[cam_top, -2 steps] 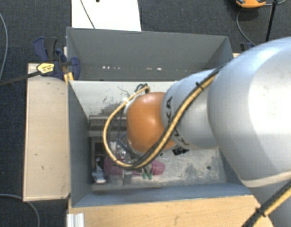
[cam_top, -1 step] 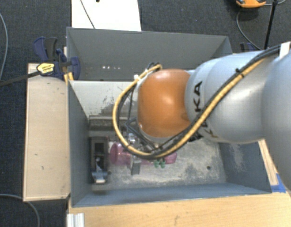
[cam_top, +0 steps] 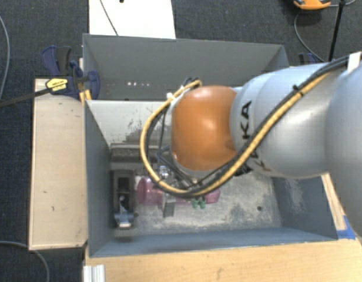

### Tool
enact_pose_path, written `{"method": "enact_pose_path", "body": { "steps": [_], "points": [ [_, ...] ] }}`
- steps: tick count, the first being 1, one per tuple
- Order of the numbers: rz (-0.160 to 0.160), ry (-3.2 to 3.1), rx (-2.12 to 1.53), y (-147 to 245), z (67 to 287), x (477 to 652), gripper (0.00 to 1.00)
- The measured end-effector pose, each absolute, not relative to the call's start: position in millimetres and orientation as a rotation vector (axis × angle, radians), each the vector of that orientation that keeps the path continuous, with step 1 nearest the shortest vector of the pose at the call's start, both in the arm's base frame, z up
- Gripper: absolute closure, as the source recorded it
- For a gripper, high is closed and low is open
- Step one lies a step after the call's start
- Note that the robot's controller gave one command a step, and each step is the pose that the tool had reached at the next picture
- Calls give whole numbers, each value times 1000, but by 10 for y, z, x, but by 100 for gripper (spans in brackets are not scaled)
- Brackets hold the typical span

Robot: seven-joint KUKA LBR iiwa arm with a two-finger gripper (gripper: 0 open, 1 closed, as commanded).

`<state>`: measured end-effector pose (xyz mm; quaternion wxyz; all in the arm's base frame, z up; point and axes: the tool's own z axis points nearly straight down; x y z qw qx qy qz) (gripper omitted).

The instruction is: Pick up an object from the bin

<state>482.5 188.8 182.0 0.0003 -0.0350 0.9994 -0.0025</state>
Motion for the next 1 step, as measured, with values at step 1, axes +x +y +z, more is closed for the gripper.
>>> {"method": "enact_pose_path", "body": {
  "steps": [1],
  "points": [
    [-11,3146,-95,1865,2246,4825,100]
  ]
}}
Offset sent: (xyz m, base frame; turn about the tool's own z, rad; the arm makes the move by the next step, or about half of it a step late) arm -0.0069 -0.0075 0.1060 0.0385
